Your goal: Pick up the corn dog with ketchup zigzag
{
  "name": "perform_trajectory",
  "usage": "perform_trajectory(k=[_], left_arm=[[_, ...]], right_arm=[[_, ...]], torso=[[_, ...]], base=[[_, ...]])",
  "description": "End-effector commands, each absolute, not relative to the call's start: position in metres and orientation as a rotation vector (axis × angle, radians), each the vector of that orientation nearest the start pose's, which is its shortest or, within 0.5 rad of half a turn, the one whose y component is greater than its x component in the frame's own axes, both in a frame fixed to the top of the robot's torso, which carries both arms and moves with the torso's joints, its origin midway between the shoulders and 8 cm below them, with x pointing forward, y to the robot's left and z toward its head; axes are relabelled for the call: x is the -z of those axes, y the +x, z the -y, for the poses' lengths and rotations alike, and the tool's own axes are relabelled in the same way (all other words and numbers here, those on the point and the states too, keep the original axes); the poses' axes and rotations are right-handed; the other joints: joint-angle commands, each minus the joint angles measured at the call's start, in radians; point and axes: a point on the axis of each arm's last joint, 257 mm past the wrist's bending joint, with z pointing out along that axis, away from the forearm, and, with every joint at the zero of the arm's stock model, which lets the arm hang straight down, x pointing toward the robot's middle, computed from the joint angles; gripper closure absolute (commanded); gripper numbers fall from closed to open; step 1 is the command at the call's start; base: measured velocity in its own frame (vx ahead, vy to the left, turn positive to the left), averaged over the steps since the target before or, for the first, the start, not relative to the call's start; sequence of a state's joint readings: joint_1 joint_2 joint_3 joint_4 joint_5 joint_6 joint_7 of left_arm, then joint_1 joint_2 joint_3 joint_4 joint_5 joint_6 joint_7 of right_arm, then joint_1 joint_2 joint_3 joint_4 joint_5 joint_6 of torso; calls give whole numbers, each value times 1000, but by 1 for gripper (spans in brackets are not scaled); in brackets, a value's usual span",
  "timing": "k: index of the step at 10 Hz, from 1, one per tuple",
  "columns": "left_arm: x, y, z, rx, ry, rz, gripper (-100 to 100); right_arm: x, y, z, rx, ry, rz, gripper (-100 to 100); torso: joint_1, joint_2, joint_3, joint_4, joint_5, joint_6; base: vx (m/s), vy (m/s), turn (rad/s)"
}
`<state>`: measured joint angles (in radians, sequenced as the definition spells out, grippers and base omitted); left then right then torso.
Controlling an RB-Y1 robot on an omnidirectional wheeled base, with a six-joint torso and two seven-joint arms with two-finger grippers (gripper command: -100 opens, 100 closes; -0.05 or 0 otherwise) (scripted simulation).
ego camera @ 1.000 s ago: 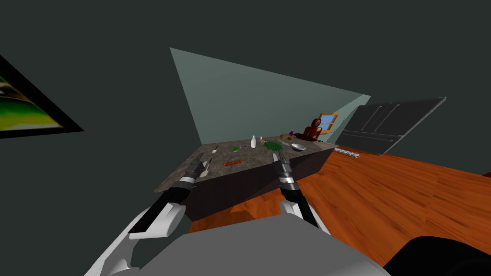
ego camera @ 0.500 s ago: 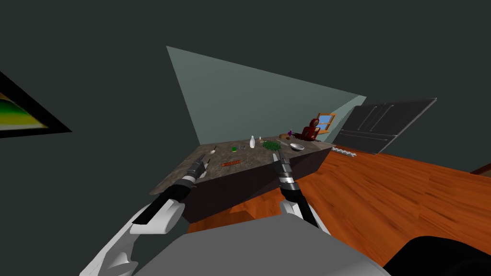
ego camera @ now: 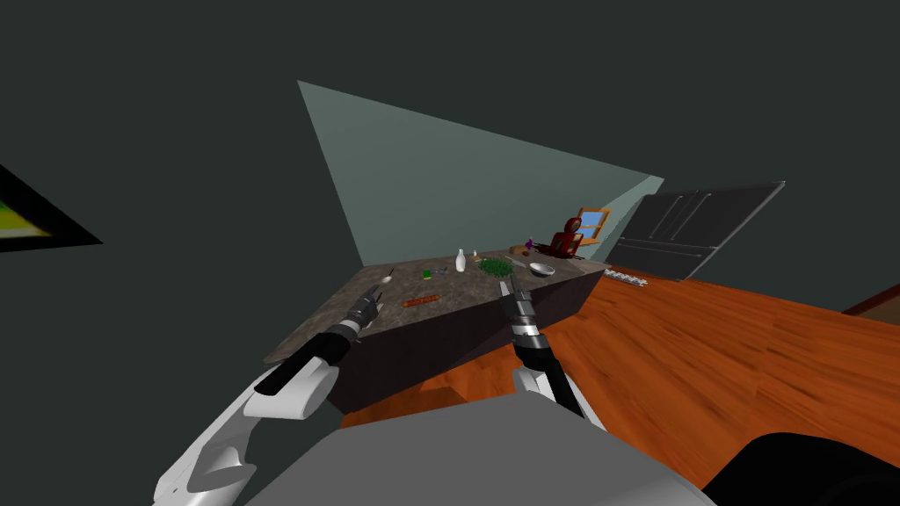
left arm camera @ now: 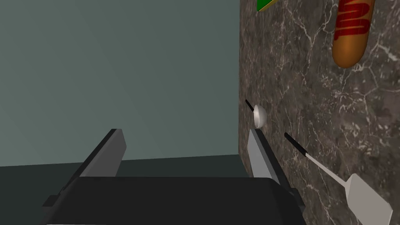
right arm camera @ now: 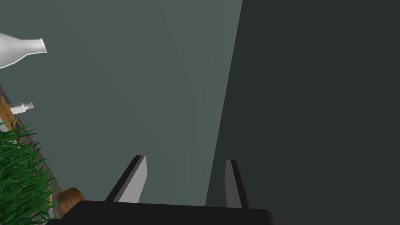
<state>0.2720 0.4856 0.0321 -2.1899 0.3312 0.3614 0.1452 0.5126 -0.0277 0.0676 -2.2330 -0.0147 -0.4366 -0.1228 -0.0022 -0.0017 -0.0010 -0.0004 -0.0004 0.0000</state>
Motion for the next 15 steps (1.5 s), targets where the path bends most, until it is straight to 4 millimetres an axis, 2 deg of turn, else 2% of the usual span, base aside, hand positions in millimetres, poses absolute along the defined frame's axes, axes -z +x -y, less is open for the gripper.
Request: perform_trajectory(k=[1,7,15], left_arm=[[138,463,-295,1219,-1215,-1378,-100],[173,470,-306,1164,-1374,-1482,-100],[221,464,-326,1019,-1583,-1603,-100]], right_arm=[[15,364,260,-1456,810,-678,0],[15,364,260,-1456,810,-678,0],[15,364,260,-1456,810,-678,0]], torso=[[0,0,0,0,0,0],[0,0,0,0,0,0],[-2,-1,-1,0,0,0]], base=[[23,-29,-23],[26,-33,-32],[35,-43,-29]])
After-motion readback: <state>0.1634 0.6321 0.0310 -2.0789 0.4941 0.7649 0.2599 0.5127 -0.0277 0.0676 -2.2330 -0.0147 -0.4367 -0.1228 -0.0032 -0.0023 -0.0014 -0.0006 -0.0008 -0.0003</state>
